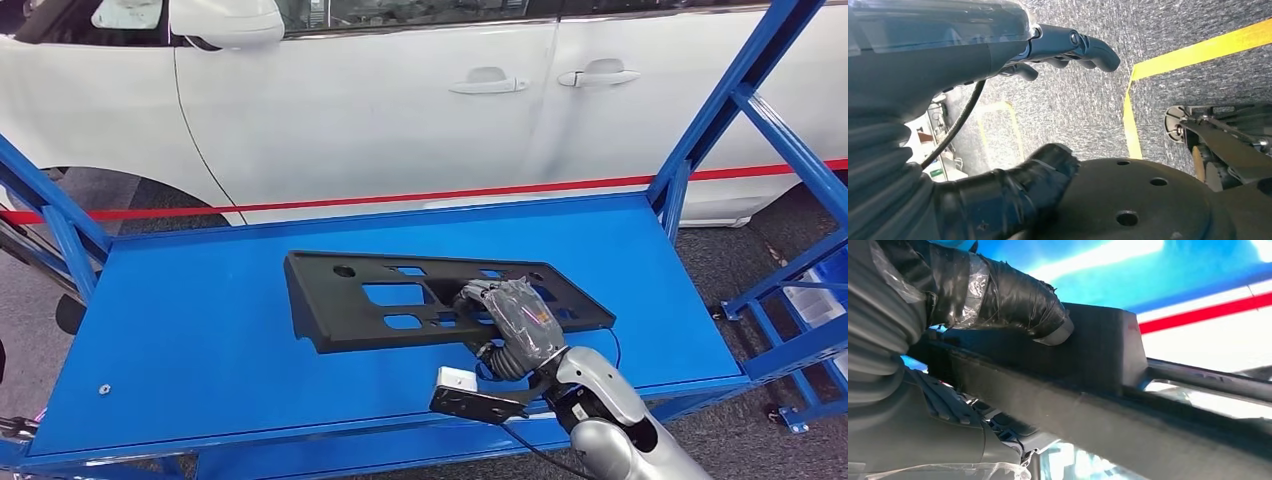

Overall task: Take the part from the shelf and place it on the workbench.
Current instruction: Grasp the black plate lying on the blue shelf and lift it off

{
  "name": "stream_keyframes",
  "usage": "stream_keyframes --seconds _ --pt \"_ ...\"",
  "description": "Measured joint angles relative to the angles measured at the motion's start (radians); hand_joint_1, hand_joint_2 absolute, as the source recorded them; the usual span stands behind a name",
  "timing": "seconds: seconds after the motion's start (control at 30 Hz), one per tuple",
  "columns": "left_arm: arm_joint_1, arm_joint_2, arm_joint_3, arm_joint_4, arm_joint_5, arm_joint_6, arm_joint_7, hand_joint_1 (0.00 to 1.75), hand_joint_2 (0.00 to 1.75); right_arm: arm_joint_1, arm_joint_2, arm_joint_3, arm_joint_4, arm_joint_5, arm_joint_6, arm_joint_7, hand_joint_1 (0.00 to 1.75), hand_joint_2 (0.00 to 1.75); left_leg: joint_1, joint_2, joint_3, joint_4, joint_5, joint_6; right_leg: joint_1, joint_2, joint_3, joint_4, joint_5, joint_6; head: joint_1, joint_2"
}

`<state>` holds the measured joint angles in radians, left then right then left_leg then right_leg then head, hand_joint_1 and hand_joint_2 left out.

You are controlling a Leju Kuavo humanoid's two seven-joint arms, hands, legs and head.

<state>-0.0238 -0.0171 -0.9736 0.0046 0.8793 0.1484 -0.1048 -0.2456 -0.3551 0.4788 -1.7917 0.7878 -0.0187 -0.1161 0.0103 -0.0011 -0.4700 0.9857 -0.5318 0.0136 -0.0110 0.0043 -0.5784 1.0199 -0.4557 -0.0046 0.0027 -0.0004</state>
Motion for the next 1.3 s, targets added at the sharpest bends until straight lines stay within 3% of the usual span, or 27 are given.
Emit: stream_keyframes --seconds 0.1,0.23,0.3,0.37,0.4,0.43,0.47,0.53,0.6,0.73,0.8,0.87,0.9,0.93,0.97,1.0,1.07,1.1,1.13,1.23,1.3 --pt "0.001 0.002 -0.008 0.000 0.002 -0.003 0.005 0.00 1.75 -0.005 -0.017 0.000 -0.032 -0.003 0.000 -0.003 1.75 1.75 -0.002 0.000 -0.002 0.003 -0.001 0.003 -0.002 0.000 0.000 0.000 0.002 0.004 0.000 0.000" --pt "0.000 0.003 -0.023 0.000 0.008 -0.006 0.011 0.00 1.75 -0.011 -0.044 0.000 -0.057 -0.015 0.002 -0.009 1.75 1.75 0.003 0.003 0.001 -0.013 0.021 0.019 -0.003 0.000 -0.003 0.003 -0.001 0.023 0.000 0.000" --pt "-0.001 0.003 -0.027 0.000 0.010 -0.007 0.012 0.00 1.75 -0.013 -0.054 0.000 -0.063 -0.017 0.002 -0.010 1.75 1.75 0.010 0.007 0.002 -0.024 0.033 0.026 -0.004 0.000 -0.031 0.071 -0.052 0.029 0.000 0.000" --pt "-0.001 0.003 -0.029 0.000 0.011 -0.008 0.014 0.00 1.75 -0.013 -0.060 0.000 -0.064 -0.017 0.001 -0.010 1.75 1.75 0.010 0.008 -0.007 -0.019 0.036 0.029 -0.008 -0.001 -0.087 0.199 -0.114 0.034 0.000 0.000" --pt "-0.001 0.003 -0.031 0.000 0.012 -0.009 0.014 0.00 1.75 -0.012 -0.063 0.000 -0.065 -0.016 0.000 -0.011 1.75 1.75 0.010 0.008 -0.011 -0.015 0.035 0.028 -0.010 -0.001 -0.108 0.248 -0.126 0.037 0.000 0.000" --pt "-0.001 0.003 -0.033 0.000 0.014 -0.010 0.015 0.00 1.75 -0.012 -0.067 0.000 -0.066 -0.014 -0.002 -0.011 1.75 1.75 0.011 0.008 -0.014 -0.009 0.033 0.027 -0.013 -0.002 -0.116 0.264 -0.118 0.039 0.000 0.000" --pt "-0.001 0.003 -0.035 0.000 0.016 -0.011 0.016 0.00 1.75 -0.012 -0.070 0.000 -0.068 -0.011 -0.004 -0.011 1.75 1.75 0.013 0.007 -0.017 -0.002 0.030 0.023 -0.017 -0.002 -0.104 0.240 -0.091 0.041 0.000 0.000" --pt "-0.001 0.003 -0.040 0.000 0.018 -0.011 0.016 0.00 1.75 -0.013 -0.076 0.000 -0.073 -0.005 -0.008 -0.012 1.75 1.75 0.016 0.004 -0.023 0.014 0.019 0.011 -0.021 -0.004 -0.047 0.125 -0.031 0.045 0.001 0.000" --pt "-0.002 0.004 -0.045 0.000 0.018 -0.012 0.016 0.00 1.75 -0.013 -0.080 0.000 -0.078 0.009 -0.016 -0.014 1.75 1.75 0.015 0.001 -0.032 0.029 0.011 -0.001 -0.017 -0.001 -0.014 0.053 -0.014 0.039 0.002 0.000" --pt "-0.003 0.006 -0.054 0.001 0.027 -0.015 0.019 0.00 1.75 -0.015 -0.091 0.003 -0.091 0.091 -0.072 -0.018 1.75 1.75 0.013 -0.001 -0.051 0.048 0.002 -0.021 -0.014 0.000 -0.028 0.045 -0.018 0.006 0.002 0.000" --pt "-0.003 0.006 -0.059 0.001 0.034 -0.016 0.021 0.00 1.75 -0.018 -0.098 0.007 -0.098 0.124 -0.101 -0.020 1.75 1.75 0.014 0.000 -0.077 0.110 -0.050 -0.025 -0.013 -0.003 -0.036 0.041 -0.009 -0.009 0.001 0.000" --pt "-0.004 0.006 -0.064 0.000 0.039 -0.017 0.022 0.00 1.75 -0.019 -0.105 0.015 -0.104 0.136 -0.119 -0.026 1.75 1.75 0.013 0.000 -0.127 0.235 -0.124 -0.025 -0.006 -0.006 -0.049 0.041 -0.001 -0.021 0.001 0.000" --pt "-0.004 0.006 -0.068 0.000 0.041 -0.018 0.022 0.00 1.75 -0.019 -0.108 0.021 -0.106 0.138 -0.125 -0.030 1.75 1.75 0.012 0.000 -0.146 0.288 -0.145 -0.023 -0.001 -0.007 -0.056 0.041 0.004 -0.026 0.001 0.000" --pt "-0.004 0.006 -0.071 0.000 0.044 -0.018 0.022 0.00 1.75 -0.019 -0.110 0.027 -0.109 0.138 -0.130 -0.035 1.75 1.75 0.010 0.000 -0.152 0.313 -0.148 -0.019 0.005 -0.007 -0.062 0.041 0.009 -0.029 0.001 0.000" --pt "-0.004 0.006 -0.074 0.000 0.047 -0.019 0.023 0.00 1.75 -0.019 -0.112 0.033 -0.113 0.138 -0.135 -0.039 1.75 1.75 0.007 0.000 -0.140 0.299 -0.131 -0.012 0.010 -0.007 -0.068 0.041 0.015 -0.032 0.001 0.000" --pt "-0.004 0.006 -0.076 0.000 0.050 -0.019 0.023 0.00 1.75 -0.019 -0.114 0.039 -0.119 0.138 -0.138 -0.042 1.75 1.75 0.002 0.000 -0.109 0.249 -0.100 -0.002 0.015 -0.006 -0.073 0.041 0.020 -0.033 0.001 0.000" --pt "-0.004 0.008 -0.079 0.001 0.053 -0.019 0.023 0.00 1.75 -0.021 -0.117 0.049 -0.134 0.139 -0.145 -0.048 1.75 1.75 -0.011 0.002 -0.030 0.110 -0.050 0.026 0.022 -0.005 -0.079 0.041 0.031 -0.032 0.002 0.000" --pt "-0.005 0.009 -0.079 0.001 0.056 -0.019 0.023 0.00 1.75 -0.024 -0.120 0.055 -0.143 0.139 -0.149 -0.051 1.75 1.75 -0.017 0.003 -0.004 0.060 -0.035 0.035 0.022 -0.006 -0.081 0.040 0.037 -0.028 0.002 0.000" --pt "-0.005 0.010 -0.080 0.001 0.058 -0.020 0.023 0.00 1.75 -0.029 -0.123 0.062 -0.152 0.140 -0.154 -0.054 1.75 1.75 -0.022 0.005 0.008 0.032 -0.029 0.040 0.019 -0.007 -0.083 0.038 0.044 -0.023 0.002 0.000" --pt "-0.007 0.010 -0.086 0.001 0.070 -0.024 0.023 0.00 1.75 -0.054 -0.138 0.085 -0.179 0.137 -0.171 -0.062 1.75 1.75 -0.024 0.009 -0.002 0.001 0.003 0.041 0.013 -0.007 -0.088 0.027 0.063 -0.003 0.002 0.000" --pt "-0.010 0.009 -0.091 0.001 0.075 -0.026 0.023 0.00 1.75 -0.070 -0.150 0.095 -0.195 0.124 -0.183 -0.072 1.75 1.75 -0.016 0.013 -0.013 -0.023 0.038 0.046 0.014 -0.003 -0.105 0.061 0.012 0.009 0.003 0.000"
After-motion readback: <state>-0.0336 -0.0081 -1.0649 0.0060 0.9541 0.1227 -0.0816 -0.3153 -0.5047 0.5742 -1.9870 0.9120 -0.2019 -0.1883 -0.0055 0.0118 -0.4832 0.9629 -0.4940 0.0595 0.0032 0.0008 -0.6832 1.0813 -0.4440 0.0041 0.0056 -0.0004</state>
